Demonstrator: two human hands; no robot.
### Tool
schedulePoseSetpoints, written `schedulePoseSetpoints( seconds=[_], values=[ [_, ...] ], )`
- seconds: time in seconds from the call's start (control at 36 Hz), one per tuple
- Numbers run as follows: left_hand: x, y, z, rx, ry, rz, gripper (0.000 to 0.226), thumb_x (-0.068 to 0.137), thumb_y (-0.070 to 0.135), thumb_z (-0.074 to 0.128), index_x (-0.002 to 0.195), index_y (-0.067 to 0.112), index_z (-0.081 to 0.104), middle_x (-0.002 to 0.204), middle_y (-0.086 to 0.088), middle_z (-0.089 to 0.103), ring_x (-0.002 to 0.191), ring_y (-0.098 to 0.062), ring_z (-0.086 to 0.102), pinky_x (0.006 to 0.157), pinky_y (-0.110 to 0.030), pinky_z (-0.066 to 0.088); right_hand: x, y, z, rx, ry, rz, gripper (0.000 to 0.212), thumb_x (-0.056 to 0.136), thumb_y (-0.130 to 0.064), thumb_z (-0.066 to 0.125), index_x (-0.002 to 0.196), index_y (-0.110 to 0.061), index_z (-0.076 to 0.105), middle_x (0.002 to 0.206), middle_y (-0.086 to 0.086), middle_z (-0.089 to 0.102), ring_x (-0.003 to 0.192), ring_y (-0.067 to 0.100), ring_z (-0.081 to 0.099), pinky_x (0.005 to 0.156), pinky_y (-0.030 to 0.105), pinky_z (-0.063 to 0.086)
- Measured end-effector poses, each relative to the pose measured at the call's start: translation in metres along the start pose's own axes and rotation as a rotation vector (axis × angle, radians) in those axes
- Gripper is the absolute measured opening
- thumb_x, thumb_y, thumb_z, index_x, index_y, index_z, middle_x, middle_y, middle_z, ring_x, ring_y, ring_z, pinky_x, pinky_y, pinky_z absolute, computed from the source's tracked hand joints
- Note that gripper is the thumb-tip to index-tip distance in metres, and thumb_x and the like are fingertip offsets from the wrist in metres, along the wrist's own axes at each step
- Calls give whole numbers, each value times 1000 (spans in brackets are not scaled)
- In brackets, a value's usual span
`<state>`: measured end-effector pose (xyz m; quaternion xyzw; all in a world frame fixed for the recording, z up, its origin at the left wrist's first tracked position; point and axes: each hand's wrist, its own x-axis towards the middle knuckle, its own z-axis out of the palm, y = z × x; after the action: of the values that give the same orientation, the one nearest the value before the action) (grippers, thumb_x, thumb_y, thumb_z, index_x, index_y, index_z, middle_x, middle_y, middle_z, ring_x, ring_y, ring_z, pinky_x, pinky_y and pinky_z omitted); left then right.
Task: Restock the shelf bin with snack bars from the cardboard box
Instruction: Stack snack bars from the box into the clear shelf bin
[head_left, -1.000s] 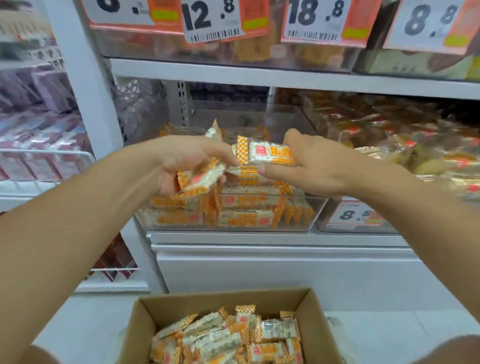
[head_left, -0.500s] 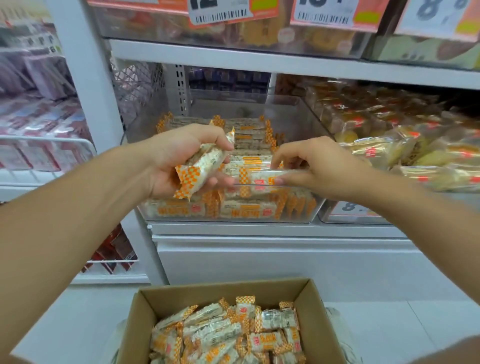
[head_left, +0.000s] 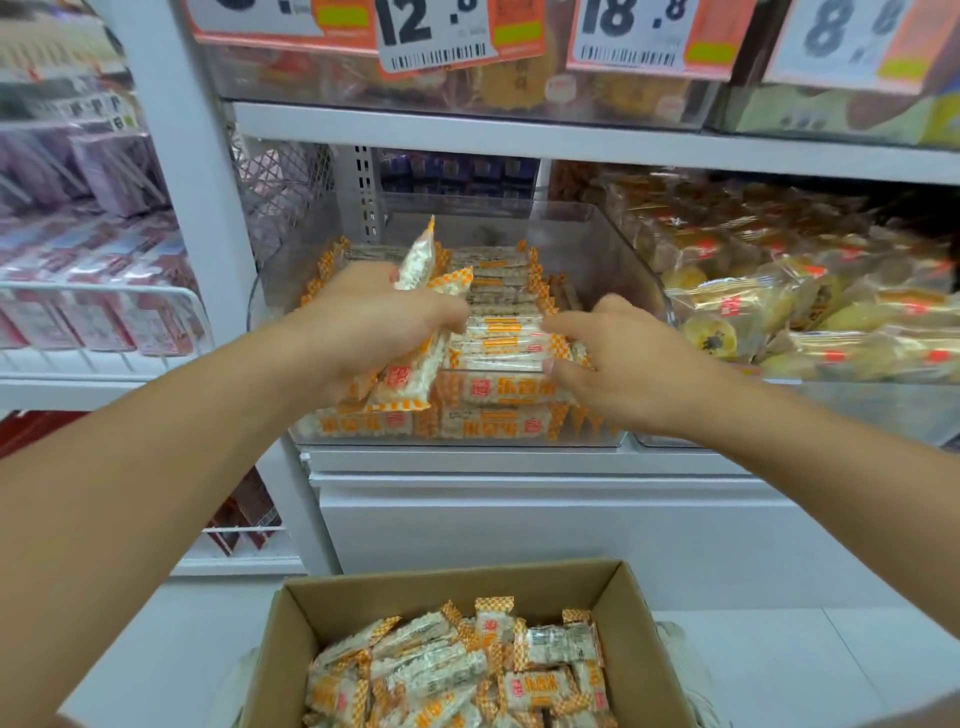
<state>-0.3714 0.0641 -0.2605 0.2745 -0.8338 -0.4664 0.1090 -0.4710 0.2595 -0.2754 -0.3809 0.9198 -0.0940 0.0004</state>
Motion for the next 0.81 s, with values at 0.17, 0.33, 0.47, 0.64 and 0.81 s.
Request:
schedulePoseSetpoints(
  seconds=[0.17,0.33,0.47,0.64,0.81],
  values=[
    [-2,10,-3,-571,-188,-101,28,93,19,65,117,4,59,81,-11,70,70,-23,71,59,-34,59,3,-11,-3,173,10,-17,46,95,-27,65,139,-15,57,101,-1,71,86,12,63,72,22,44],
    [-3,18,9,-803,-238,-129,15,101,16,56,112,5,55,96,-15,67,78,-26,76,82,-45,62,0,-10,-16,37,119,-84,48,86,-33,64,133,-25,61,115,-1,70,106,19,65,91,32,53],
    [-12,25,19,-786,-284,-79,11,101,17,57,105,7,57,93,-12,68,89,-26,74,95,-47,56,-14,-11,-29,489,20,-310,110,63,-50,90,152,-45,27,149,-17,35,123,0,50,92,22,53],
    [-29,25,31,-594,-383,20,8,93,8,64,87,11,58,88,-9,65,94,-27,65,93,-44,55,-4,-14,-10,604,50,-368,124,53,-42,96,154,-43,25,143,-29,35,133,0,43,101,24,50],
    [-27,7,35,-463,-520,67,14,89,3,68,91,17,65,89,-5,74,86,-19,70,80,-35,58,-10,-11,0,544,26,-384,135,53,-42,97,158,-37,14,149,-36,20,123,-13,40,91,8,44]
  ],
)
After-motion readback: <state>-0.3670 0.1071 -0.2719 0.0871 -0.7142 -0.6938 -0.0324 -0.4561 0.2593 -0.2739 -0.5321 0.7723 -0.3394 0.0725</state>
